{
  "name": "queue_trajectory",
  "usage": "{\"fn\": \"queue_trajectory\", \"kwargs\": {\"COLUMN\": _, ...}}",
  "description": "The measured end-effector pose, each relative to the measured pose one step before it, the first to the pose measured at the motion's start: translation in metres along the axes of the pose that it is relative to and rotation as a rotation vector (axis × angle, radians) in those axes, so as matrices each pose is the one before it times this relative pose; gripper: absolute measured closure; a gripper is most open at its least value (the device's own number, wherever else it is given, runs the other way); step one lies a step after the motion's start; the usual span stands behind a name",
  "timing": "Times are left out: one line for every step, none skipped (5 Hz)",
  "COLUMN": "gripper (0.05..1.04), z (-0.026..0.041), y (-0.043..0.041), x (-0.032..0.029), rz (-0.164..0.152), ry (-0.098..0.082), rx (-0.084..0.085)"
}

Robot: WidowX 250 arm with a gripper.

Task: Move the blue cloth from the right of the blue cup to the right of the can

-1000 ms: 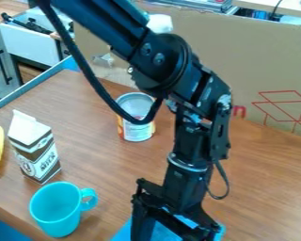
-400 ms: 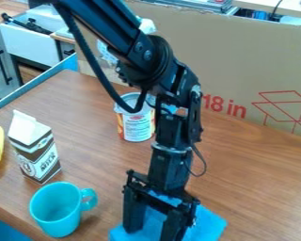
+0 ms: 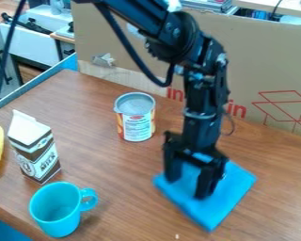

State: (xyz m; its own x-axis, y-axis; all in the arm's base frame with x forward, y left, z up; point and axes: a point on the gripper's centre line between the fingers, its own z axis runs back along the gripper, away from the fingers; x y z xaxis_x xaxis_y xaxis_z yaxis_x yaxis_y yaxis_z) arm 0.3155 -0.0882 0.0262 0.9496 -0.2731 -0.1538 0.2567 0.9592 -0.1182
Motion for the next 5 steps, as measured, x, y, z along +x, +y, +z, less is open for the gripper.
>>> {"fn": "queue_trajectory", "kwargs": {"gripper": 0.083, "z": 0.01326, "y": 0.01740, "x": 0.04525, "rz": 0.0065, "ry": -0.0373, "rx": 0.0538}}
{"fn": "queue_trajectory", "kwargs": {"gripper": 0.083, "z": 0.00532, "y": 0.00917, "x": 0.02191, "rz": 0.0471, "ry": -0.0268, "rx": 0.0032}}
{"fn": "queue_trajectory", "kwargs": {"gripper": 0.083, "z": 0.00323, "y": 0.00645, "x": -0.02616, "rz": 0.0944, "ry": 0.0262, "rx": 0.0485}}
{"fn": "queue_trajectory", "kwargs": {"gripper": 0.083, "z": 0.03521, "y": 0.00245, "x": -0.02904, "rz": 0.0572, "ry": -0.0404, "rx": 0.0208}}
{"fn": "queue_trajectory", "kwargs": {"gripper": 0.083, "z": 0.00677, "y": -0.01830, "x": -0.01426, "rz": 0.0138, "ry": -0.0230, "rx": 0.0359}}
